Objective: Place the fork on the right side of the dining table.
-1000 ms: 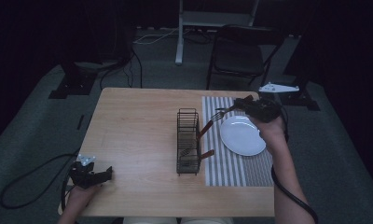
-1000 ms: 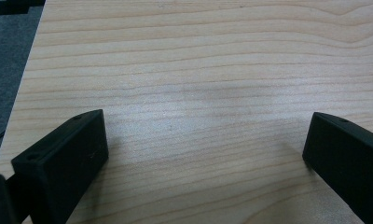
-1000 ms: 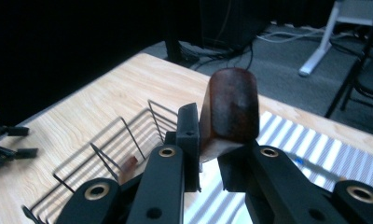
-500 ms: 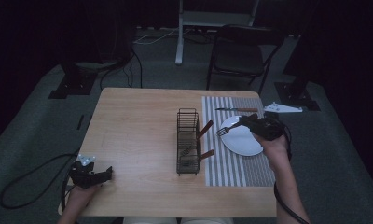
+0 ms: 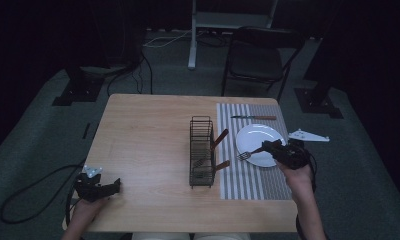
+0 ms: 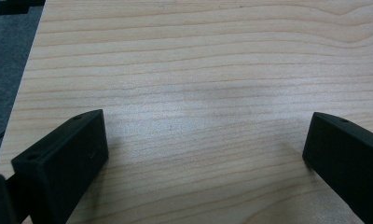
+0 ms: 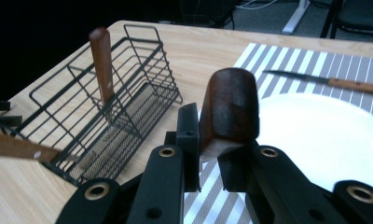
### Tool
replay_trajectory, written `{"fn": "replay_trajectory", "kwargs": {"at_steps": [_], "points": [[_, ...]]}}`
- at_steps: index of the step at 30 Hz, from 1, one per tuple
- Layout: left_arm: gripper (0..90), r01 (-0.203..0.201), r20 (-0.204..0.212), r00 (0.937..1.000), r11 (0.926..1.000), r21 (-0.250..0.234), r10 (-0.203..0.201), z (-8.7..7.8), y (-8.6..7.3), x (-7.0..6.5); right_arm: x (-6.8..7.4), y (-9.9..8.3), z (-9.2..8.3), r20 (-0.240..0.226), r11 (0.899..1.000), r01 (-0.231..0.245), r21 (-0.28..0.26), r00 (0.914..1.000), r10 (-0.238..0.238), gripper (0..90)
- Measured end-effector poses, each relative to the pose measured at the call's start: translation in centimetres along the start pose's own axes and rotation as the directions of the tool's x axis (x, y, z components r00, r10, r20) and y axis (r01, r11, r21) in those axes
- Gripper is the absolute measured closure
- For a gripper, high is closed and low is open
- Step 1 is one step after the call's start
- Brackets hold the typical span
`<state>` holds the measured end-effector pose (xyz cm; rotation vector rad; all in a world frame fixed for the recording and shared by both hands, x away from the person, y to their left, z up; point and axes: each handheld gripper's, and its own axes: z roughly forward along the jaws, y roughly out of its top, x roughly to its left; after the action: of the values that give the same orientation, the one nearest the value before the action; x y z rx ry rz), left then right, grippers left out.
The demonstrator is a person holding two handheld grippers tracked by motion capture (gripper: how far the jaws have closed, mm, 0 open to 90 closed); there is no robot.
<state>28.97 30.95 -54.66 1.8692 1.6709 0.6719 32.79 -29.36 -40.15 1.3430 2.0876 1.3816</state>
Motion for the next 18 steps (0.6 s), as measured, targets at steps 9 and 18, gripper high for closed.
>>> {"fn": "replay_trajectory", "kwargs": {"at_steps": [9, 18], "points": [[0.4, 0.0, 0.0, 1.0, 1.0, 0.0, 0.0, 0.0, 0.0, 0.0, 0.4, -3.0, -0.3, 0.023, 0.999, -0.043, 0.019, 0.9988, 0.043, 80.6], [0.4, 0.002, 0.0, 1.0, 1.0, 0.0, -0.002, 0.0, 0.0, 0.0, 0.8, -5.6, -0.8, 0.056, 0.994, -0.107, 0.01, 0.9927, 0.107, 80.6]]}}
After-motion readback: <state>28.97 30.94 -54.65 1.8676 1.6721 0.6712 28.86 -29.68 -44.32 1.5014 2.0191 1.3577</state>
